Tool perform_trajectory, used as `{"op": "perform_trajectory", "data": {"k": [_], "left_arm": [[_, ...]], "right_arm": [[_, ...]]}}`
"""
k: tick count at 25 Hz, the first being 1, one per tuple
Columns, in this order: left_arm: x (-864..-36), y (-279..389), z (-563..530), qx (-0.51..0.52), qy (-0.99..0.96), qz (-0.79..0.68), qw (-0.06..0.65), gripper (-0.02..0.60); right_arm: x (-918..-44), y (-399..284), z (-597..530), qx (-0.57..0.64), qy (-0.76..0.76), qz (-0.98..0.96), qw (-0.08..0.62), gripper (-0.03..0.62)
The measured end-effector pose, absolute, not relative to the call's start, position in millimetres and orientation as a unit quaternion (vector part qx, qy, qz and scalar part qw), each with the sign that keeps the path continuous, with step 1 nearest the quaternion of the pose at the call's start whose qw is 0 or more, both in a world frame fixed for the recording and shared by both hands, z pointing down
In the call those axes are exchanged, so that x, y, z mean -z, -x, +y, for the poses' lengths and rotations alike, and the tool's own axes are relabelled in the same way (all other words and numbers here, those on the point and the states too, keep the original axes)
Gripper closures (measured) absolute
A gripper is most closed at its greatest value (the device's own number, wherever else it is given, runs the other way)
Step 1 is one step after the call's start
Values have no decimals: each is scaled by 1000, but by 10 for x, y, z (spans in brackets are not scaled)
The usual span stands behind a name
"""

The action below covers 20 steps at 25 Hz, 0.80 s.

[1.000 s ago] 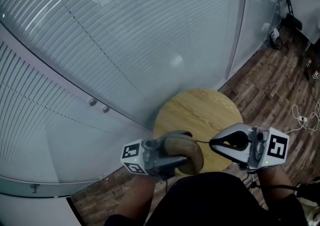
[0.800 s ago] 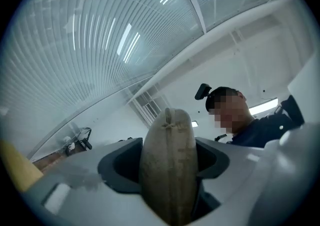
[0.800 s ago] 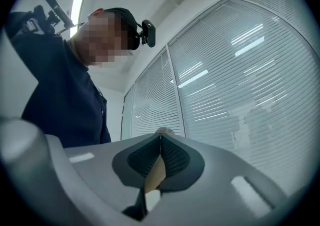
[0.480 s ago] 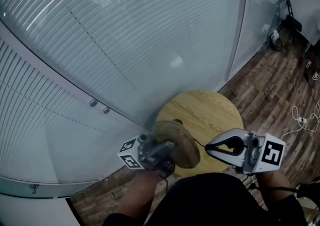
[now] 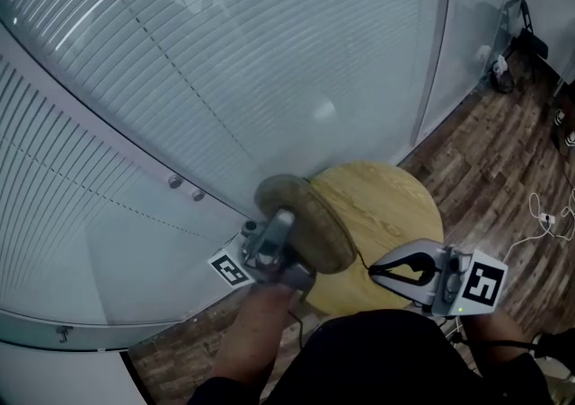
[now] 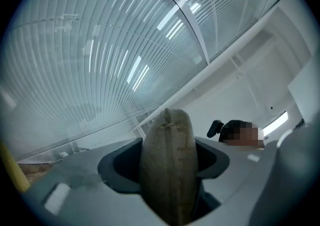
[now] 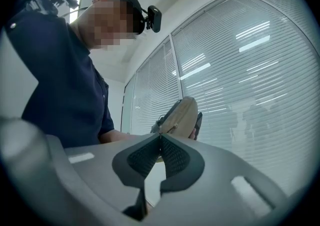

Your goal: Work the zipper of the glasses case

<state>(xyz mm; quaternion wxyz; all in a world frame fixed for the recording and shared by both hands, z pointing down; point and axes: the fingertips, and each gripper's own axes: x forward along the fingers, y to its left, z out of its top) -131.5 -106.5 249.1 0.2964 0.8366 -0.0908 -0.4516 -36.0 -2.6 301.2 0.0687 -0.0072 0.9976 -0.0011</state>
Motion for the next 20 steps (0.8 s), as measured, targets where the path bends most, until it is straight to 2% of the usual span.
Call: {"op": "perform_trajectory", "data": {"k": [13,20], "left_arm": [[-2457,1370,-1267,506,-791,-106,327,284],[-2453,1307,-1343,512,-779,-121,341,285]], "right_arm": [[-3091,568,44,-78,46,996,23,583],[-3424,739,64,-145,35,985,-87,583]]}}
